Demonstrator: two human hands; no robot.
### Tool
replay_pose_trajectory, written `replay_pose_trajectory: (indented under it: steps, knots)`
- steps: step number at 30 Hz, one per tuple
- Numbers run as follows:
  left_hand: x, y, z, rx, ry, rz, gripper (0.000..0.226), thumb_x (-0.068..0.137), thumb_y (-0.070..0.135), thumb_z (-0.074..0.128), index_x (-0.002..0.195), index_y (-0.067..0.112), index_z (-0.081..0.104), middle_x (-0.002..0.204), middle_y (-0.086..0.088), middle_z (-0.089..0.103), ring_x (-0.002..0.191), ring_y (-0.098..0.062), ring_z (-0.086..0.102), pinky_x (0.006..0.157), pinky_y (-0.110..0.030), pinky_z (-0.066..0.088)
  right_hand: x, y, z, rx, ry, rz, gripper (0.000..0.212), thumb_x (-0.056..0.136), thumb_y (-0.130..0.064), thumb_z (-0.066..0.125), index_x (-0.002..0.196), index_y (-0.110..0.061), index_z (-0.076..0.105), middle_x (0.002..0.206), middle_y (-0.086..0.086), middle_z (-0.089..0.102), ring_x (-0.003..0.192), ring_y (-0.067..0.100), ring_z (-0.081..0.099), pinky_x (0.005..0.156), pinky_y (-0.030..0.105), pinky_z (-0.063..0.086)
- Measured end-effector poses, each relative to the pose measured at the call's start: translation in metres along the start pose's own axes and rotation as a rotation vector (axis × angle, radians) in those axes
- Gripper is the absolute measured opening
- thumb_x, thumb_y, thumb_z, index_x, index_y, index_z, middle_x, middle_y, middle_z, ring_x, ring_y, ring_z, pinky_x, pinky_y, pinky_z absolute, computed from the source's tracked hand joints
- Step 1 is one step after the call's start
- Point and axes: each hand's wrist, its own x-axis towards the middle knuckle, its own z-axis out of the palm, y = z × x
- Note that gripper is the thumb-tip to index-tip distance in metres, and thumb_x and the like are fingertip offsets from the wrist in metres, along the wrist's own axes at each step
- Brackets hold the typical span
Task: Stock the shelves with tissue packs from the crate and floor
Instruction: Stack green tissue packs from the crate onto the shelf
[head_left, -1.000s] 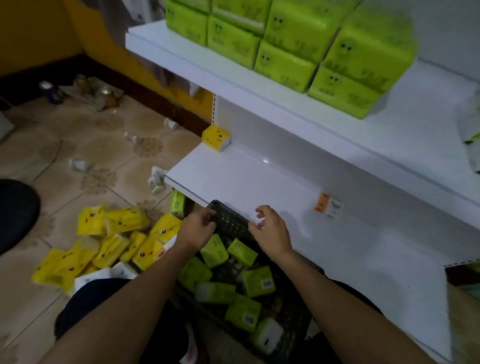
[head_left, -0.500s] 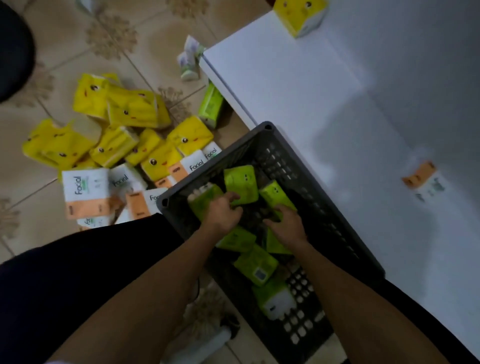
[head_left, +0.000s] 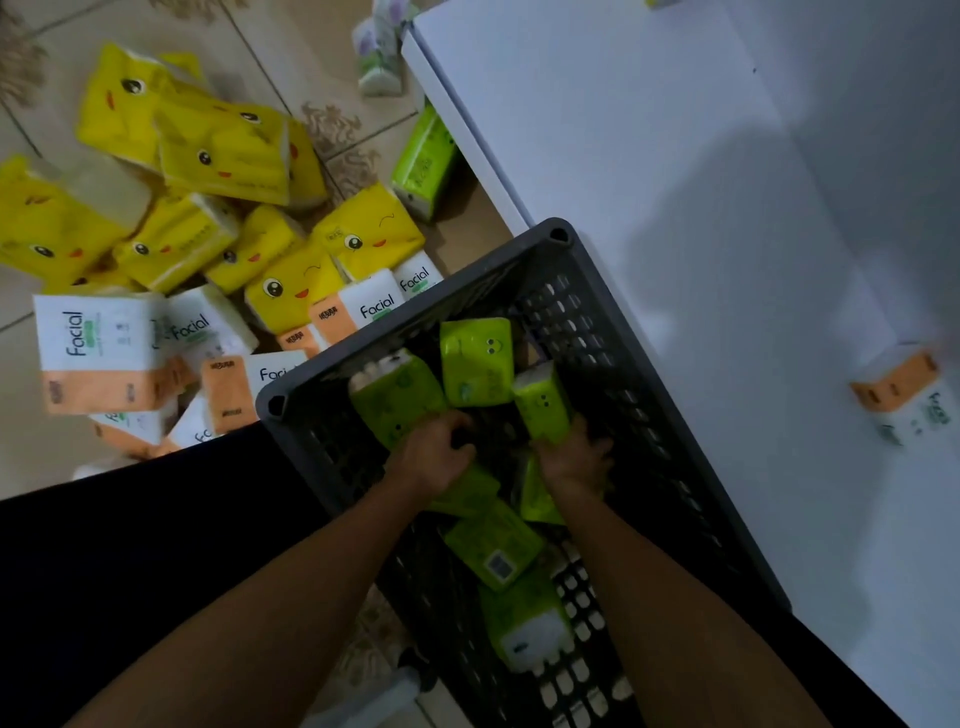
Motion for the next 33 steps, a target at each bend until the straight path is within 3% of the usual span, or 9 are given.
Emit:
replay_pose_trajectory:
  steps: [3,8,13,18,23,25,27,31,33]
  knots:
    - [0.011,0.007,0.007,0.027,-0.030,0.048,0.041,0.083,0.011,0.060,0.124,0.010,0.054,0.127,-0.015,0.056,0.115,-0.027,0.054,0.096,-0.032,0.043,0.008,0.015,0.010,0.283,-0.051,0.008,0.074,0.081,-0.021,0.070,0.144,-0.013,0.032,0.141,0.018,0.044,0.126,0.035,0.045,0.104,0.041,0.038]
    - [0.020,0.021,0.011,0.069,-0.072,0.085,0.047,0.086,0.013,0.057,0.131,0.010,0.046,0.131,-0.018,0.050,0.118,-0.030,0.050,0.092,-0.027,0.039,0.010,0.026,0.007,0.441,0.008,-0.010,0.043,0.083,-0.008,0.066,0.126,-0.007,0.058,0.116,0.022,0.064,0.105,0.040,0.061,0.092,0.051,0.048]
    - [-0.004,0.037,-0.006,0.074,0.010,0.200,0.063,0.082,0.007,0.060,0.139,0.019,0.037,0.133,-0.018,0.043,0.117,-0.032,0.048,0.093,-0.027,0.038,-0.029,0.020,-0.026,0.359,0.035,-0.083,0.044,0.087,-0.005,0.060,0.131,-0.008,0.054,0.127,0.019,0.058,0.116,0.033,0.055,0.099,0.036,0.043]
    - [-0.046,0.059,-0.037,0.099,0.011,0.292,0.073,0.080,0.010,0.065,0.143,0.024,0.030,0.138,-0.015,0.039,0.125,-0.029,0.042,0.096,-0.025,0.036,-0.093,0.013,-0.041,0.342,0.005,-0.239,0.047,0.084,-0.003,0.061,0.128,-0.021,0.057,0.125,0.013,0.061,0.112,0.028,0.059,0.096,0.036,0.047]
    - [-0.113,0.067,-0.069,0.183,0.130,0.303,0.052,0.077,0.006,0.062,0.126,0.021,0.055,0.141,-0.014,0.039,0.126,-0.031,0.042,0.103,-0.033,0.038,-0.171,-0.010,-0.054,0.573,0.073,-0.305,0.046,0.080,-0.001,0.062,0.124,-0.012,0.060,0.125,0.010,0.061,0.117,0.024,0.056,0.087,0.020,0.041]
    - [-0.144,0.072,-0.091,0.183,0.205,0.376,0.045,0.075,0.003,0.059,0.117,0.017,0.062,0.136,-0.014,0.045,0.122,-0.033,0.047,0.103,-0.035,0.038,-0.197,-0.019,-0.057,0.718,0.049,-0.331,0.049,0.077,0.000,0.067,0.124,-0.011,0.057,0.129,0.012,0.058,0.120,0.026,0.053,0.098,0.028,0.042]
    - [-0.170,0.084,-0.116,0.158,0.271,0.474,0.041,0.071,0.003,0.056,0.110,0.011,0.066,0.128,-0.015,0.054,0.117,-0.034,0.052,0.100,-0.034,0.041,-0.215,-0.032,-0.065,0.874,0.022,-0.365,0.059,0.070,0.004,0.073,0.120,-0.021,0.055,0.127,0.012,0.059,0.117,0.027,0.055,0.100,0.041,0.045]
    - [-0.211,0.120,-0.167,0.084,0.409,0.664,0.041,0.059,0.006,0.051,0.097,0.004,0.068,0.106,-0.016,0.066,0.099,-0.031,0.063,0.084,-0.028,0.046,-0.241,-0.062,-0.103,0.947,0.003,-0.522,0.082,0.042,-0.036,0.084,0.115,-0.050,0.049,0.123,0.004,0.059,0.111,0.019,0.060,0.096,0.045,0.049]
    - [-0.230,0.139,-0.194,0.058,0.453,0.740,0.037,0.060,0.003,0.053,0.094,0.001,0.067,0.100,-0.016,0.067,0.091,-0.025,0.063,0.076,-0.021,0.044,-0.267,-0.081,-0.139,0.931,0.011,-0.629,0.086,0.042,-0.039,0.088,0.118,-0.049,0.049,0.125,0.002,0.059,0.113,0.018,0.059,0.097,0.043,0.049]
